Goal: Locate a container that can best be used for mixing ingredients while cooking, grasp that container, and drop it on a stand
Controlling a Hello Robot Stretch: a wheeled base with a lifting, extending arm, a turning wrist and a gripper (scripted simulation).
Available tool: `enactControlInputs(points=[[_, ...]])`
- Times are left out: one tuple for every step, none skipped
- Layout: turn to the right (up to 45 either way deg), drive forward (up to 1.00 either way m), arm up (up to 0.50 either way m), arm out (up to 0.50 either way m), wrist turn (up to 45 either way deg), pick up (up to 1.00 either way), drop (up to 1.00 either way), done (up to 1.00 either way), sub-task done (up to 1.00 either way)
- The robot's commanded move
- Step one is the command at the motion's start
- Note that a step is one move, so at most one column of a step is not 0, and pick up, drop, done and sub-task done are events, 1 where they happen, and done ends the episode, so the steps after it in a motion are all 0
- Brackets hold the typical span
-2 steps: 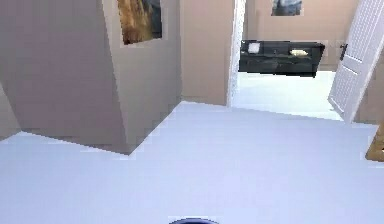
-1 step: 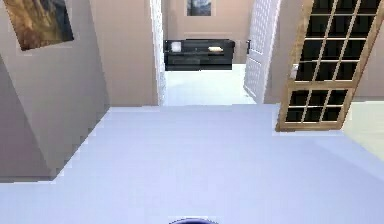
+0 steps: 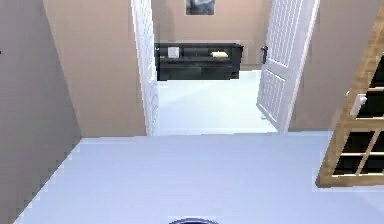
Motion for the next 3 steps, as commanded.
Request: enactControlInputs(points=[[3.0,0.0,0.0,0.0,0.0,0.0,0.0,0.0,0.0],[0.0,1.0,0.0,0.0,0.0,0.0,0.0,0.0,0.0],[0.0,1.0,0.0,0.0,0.0,0.0,0.0,0.0,0.0]])
